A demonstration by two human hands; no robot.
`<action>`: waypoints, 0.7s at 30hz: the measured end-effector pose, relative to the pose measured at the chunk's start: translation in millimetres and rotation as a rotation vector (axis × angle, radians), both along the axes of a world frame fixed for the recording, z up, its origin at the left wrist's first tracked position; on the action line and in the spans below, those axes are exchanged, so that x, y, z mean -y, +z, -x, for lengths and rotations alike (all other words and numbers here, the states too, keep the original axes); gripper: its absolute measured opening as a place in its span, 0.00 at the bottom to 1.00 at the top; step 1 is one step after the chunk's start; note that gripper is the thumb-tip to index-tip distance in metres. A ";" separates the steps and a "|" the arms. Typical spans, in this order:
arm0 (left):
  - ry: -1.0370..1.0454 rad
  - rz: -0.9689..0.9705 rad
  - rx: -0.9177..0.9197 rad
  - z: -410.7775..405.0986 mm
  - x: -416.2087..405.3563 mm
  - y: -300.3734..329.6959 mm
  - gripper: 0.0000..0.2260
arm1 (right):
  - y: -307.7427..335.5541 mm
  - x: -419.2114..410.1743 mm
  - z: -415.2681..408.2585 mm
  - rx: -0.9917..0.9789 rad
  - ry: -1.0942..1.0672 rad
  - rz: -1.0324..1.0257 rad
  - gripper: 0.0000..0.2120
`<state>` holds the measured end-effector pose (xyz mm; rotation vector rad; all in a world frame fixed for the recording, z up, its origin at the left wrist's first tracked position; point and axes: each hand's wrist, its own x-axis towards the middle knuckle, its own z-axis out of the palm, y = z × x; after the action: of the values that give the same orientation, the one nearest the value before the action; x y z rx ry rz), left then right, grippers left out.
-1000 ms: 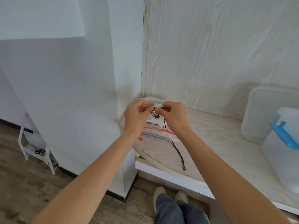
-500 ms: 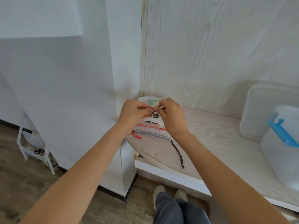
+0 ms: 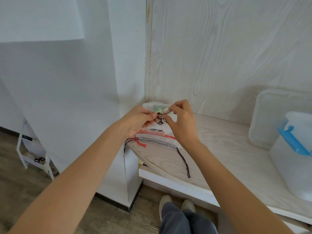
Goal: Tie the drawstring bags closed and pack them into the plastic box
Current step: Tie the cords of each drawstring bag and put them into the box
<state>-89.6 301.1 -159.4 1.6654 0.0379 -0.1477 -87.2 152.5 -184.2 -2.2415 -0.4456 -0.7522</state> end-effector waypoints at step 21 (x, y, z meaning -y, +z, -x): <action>-0.029 -0.003 0.117 3.1 -7.8 -4.1 0.06 | 2.9 -2.0 -9.4 -0.174 0.150 -0.066 0.06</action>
<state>-92.7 308.9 -163.5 1.6757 -0.0747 -0.0716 -77.8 154.6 -181.2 -2.1629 -0.4899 -0.4833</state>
